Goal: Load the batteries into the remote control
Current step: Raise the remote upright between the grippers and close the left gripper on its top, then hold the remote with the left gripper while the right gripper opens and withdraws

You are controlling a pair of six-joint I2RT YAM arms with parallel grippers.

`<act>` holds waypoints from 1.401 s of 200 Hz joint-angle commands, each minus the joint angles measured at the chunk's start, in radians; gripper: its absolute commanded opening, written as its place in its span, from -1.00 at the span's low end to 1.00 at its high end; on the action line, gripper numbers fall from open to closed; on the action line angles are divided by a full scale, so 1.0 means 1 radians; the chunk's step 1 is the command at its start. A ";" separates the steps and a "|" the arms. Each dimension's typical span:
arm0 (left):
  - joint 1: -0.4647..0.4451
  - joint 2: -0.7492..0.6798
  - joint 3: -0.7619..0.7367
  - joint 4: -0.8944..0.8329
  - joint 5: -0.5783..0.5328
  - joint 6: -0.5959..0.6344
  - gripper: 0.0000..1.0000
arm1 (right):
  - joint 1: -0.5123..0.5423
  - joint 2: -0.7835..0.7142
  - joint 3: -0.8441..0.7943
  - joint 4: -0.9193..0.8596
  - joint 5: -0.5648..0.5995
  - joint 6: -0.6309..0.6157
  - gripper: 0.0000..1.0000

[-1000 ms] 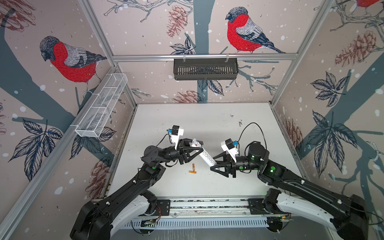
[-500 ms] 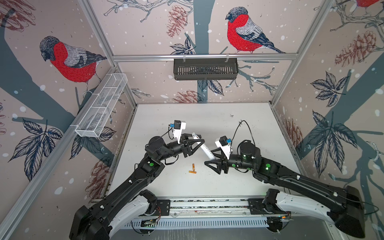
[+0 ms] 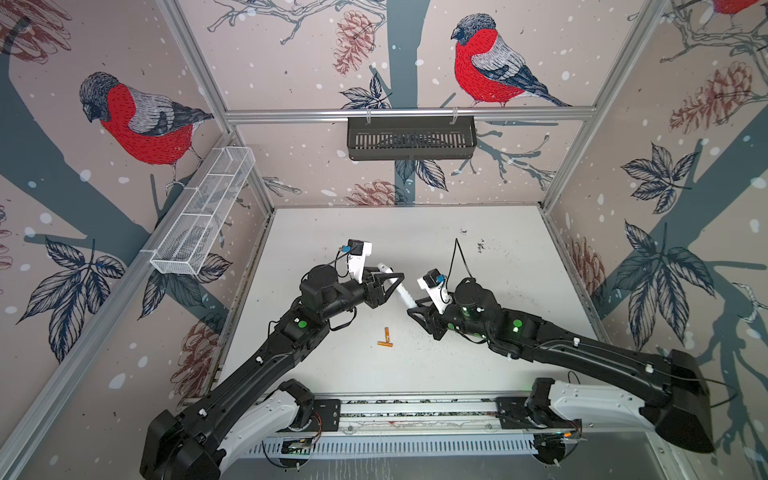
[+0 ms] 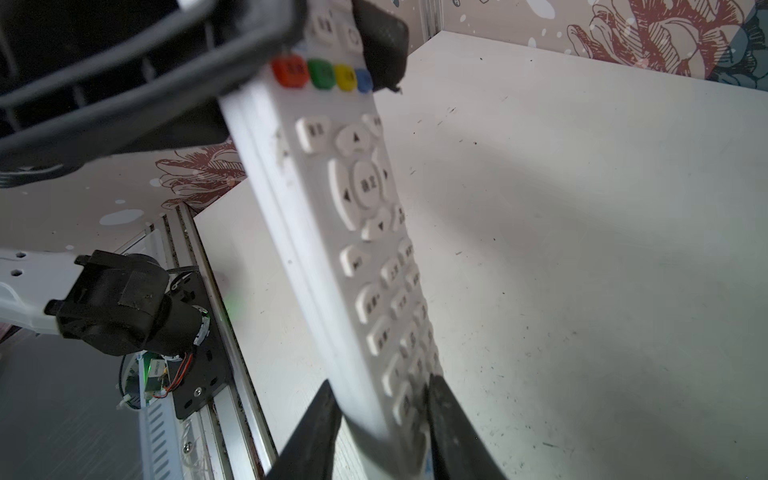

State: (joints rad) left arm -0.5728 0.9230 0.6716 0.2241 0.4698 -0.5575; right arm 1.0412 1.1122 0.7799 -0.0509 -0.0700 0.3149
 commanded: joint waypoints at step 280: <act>-0.001 -0.003 -0.052 0.343 0.349 -0.080 0.90 | -0.118 -0.199 -0.150 0.190 -0.564 0.059 -0.46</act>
State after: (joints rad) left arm -0.5728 0.9237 0.6292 0.4240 0.7185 -0.6033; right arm 0.9287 0.9371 0.6476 0.0338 -0.4950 0.3420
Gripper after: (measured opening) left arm 0.968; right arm 0.267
